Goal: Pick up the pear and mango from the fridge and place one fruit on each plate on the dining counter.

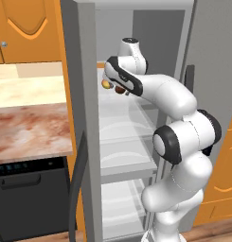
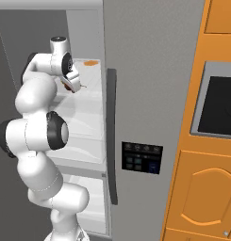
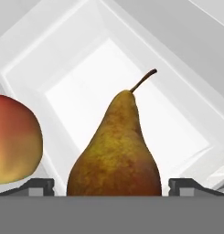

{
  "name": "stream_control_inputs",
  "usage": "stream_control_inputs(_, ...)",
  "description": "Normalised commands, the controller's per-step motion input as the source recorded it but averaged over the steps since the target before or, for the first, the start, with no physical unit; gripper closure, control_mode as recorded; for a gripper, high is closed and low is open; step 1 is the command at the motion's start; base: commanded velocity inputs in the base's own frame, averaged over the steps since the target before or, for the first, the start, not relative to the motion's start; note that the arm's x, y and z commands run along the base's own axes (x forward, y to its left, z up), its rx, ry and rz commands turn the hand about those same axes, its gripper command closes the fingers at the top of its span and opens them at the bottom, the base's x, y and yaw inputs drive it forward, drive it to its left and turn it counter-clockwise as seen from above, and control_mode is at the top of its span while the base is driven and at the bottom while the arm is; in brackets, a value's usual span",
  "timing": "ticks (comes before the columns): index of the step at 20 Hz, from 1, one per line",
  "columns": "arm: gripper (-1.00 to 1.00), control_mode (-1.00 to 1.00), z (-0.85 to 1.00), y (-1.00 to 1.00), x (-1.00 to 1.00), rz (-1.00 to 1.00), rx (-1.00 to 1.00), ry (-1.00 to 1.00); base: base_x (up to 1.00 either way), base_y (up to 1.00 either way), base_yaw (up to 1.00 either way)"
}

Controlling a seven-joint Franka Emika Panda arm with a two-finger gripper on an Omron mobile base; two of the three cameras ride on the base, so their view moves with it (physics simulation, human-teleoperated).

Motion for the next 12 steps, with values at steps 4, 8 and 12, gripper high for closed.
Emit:
stream_control_inputs(4, -1.0, -1.0, -0.01, 0.0, 0.17, 0.0, 0.0, 0.02, 0.0, 0.0, 0.0)
stream_control_inputs(8, -1.0, -1.0, -0.15, 0.0, 0.05, 0.0, 0.0, 0.0, 0.0, 0.0, 0.0)
stream_control_inputs(12, 1.0, -1.0, -0.11, 0.0, 0.01, 0.0, 0.0, 0.0, 0.0, 0.0, 0.0)
